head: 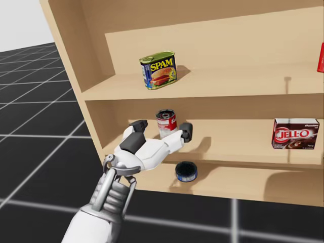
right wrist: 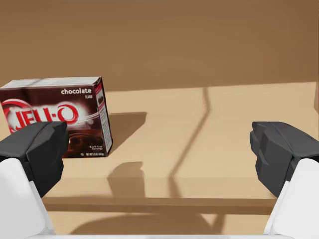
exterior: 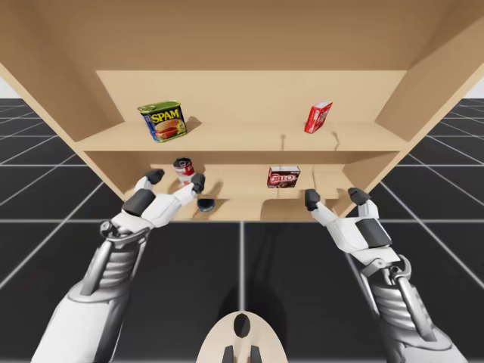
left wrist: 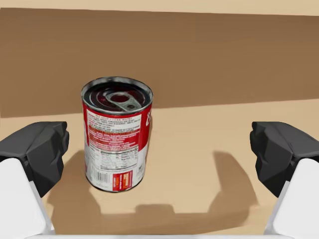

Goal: Find the tomato soup can on the shelf and bring it to me.

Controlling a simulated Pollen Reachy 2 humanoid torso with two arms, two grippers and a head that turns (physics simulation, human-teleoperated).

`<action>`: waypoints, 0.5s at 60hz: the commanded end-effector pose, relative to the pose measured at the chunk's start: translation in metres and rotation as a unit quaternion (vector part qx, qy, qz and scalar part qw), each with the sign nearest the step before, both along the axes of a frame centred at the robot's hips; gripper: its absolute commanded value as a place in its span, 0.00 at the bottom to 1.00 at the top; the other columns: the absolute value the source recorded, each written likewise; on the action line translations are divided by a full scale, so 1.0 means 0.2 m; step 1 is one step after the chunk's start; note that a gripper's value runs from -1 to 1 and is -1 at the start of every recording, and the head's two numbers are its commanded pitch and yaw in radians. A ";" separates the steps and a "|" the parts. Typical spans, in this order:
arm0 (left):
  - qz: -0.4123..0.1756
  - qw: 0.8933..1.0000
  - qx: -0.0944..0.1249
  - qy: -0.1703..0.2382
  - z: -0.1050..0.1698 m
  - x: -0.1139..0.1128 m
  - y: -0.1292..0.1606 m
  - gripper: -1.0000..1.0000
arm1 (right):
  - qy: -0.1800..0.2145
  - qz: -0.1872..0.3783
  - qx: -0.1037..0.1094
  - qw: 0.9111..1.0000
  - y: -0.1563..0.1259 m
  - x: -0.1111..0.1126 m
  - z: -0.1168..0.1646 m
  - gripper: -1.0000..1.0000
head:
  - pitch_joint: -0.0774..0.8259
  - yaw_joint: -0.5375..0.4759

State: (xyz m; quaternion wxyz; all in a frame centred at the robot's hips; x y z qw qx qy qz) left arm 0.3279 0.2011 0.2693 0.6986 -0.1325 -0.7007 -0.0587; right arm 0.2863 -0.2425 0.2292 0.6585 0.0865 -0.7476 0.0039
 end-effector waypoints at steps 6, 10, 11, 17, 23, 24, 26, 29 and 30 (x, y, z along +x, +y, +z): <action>0.030 0.999 0.009 0.025 -0.09 0.25 -0.04 0.00 | 0.000 -0.001 0.007 1.000 0.00 0.00 0.00 0.00 | 0.52 0.82; 0.037 0.999 0.011 0.028 -0.10 0.30 -0.04 0.00 | -0.001 -0.001 0.008 1.000 0.00 0.00 0.00 0.00 | 0.52 0.82; 0.043 0.999 0.010 0.031 -0.11 0.32 -0.03 0.00 | -0.001 -0.001 0.008 1.000 0.00 0.00 0.00 0.00 | 0.52 0.82; 0.053 0.998 0.013 0.039 -0.14 0.37 -0.03 0.00 | -0.001 -0.001 0.008 1.000 -0.01 0.00 0.00 0.00 | 0.52 0.82; 0.058 0.997 0.009 0.051 -0.18 0.41 -0.04 0.00 | -0.002 -0.002 0.009 1.000 -0.01 0.00 0.00 0.00 | 0.53 0.82; 0.058 0.997 0.008 0.052 -0.18 0.41 -0.04 0.00 | -0.001 -0.002 0.009 1.000 -0.01 0.00 0.00 0.00 | 0.53 0.82; 0.059 0.997 0.009 0.052 -0.18 0.42 -0.04 0.00 | -0.001 -0.002 0.009 1.000 -0.01 0.00 0.00 0.00 | 0.53 0.82; 0.058 0.997 0.006 0.053 -0.19 0.43 -0.04 0.00 | -0.001 -0.001 0.009 1.000 -0.01 0.00 0.00 0.00 | 0.53 0.82; 0.057 0.997 0.007 0.053 -0.19 0.44 -0.04 0.00 | -0.001 -0.001 0.009 1.000 -0.01 0.00 0.00 0.00 | 0.53 0.82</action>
